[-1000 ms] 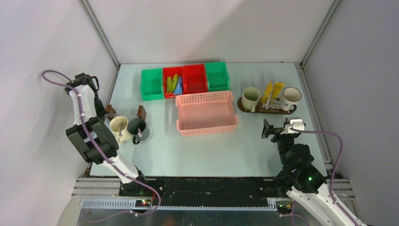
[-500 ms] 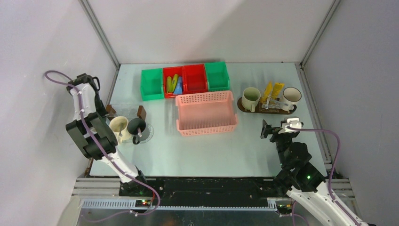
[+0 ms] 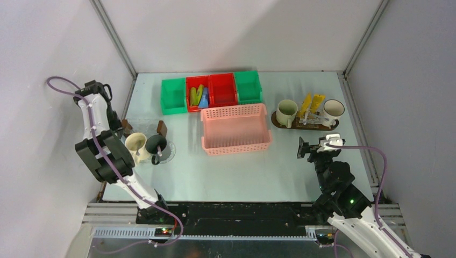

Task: Prepare toiletry sets of a toothbrush and toothpaste on the tray
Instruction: Place the toothbrush in the cup.

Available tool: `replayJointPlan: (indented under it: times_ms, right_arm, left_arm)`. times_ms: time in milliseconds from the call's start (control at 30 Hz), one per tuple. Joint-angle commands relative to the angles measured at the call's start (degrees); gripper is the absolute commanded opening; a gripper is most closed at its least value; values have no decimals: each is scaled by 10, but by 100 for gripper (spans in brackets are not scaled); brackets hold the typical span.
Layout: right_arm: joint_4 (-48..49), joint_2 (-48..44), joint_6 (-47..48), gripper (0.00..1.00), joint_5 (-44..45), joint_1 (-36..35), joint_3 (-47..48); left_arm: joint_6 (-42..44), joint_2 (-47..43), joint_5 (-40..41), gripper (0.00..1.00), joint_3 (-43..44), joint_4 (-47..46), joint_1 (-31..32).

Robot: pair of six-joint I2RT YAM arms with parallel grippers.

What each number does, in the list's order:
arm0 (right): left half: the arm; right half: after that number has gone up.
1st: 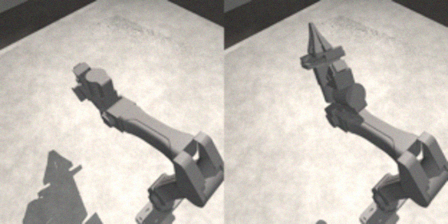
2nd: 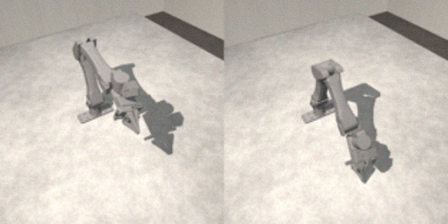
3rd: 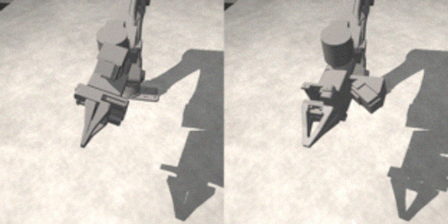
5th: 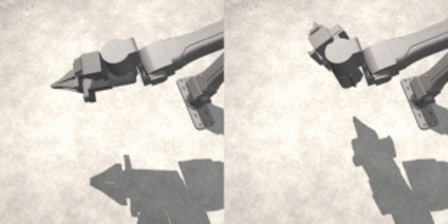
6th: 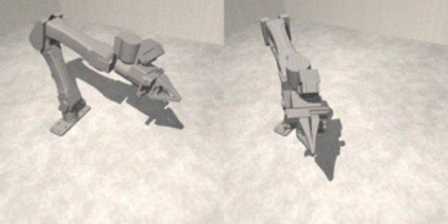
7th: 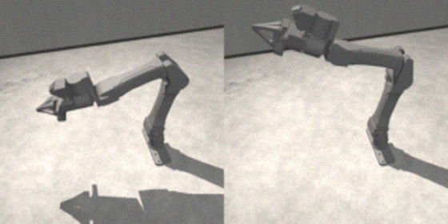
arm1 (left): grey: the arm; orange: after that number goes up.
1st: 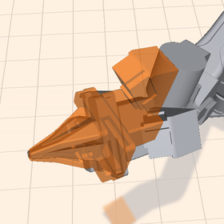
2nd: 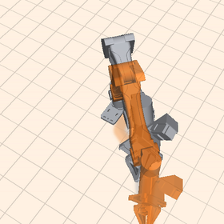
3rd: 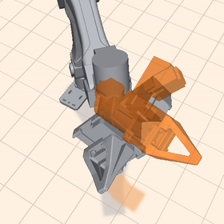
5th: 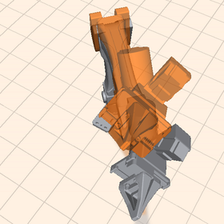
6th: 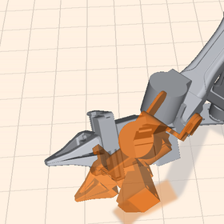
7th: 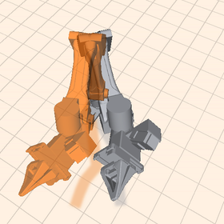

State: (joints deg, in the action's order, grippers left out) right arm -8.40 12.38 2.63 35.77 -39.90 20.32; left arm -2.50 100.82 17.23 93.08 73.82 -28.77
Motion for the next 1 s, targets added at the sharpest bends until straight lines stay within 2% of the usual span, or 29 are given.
replayJointPlan:
  times_ms: [0,200,400,567,600,667,967]
  right_arm:
    - [19,8,9,89,-5,-1,9]
    - [21,9,10,89,-5,-1,9]
    - [23,8,10,89,-9,-1,9]
    - [26,2,13,89,-8,3,9]
    - [26,1,14,89,-7,5,9]
    - [27,-2,14,89,-7,8,9]
    - [27,-5,13,90,-16,38,8]
  left_arm:
    - [6,-64,-22,58,39,-8,11]
    - [2,-115,-58,68,43,-27,37]
    - [-19,-152,-93,77,38,-62,91]
    - [-57,-177,-118,85,18,-134,164]
    - [-70,-181,-117,91,16,-145,175]
    - [-86,-183,-116,98,8,-182,220]
    - [-118,-143,-48,99,-41,-380,374]
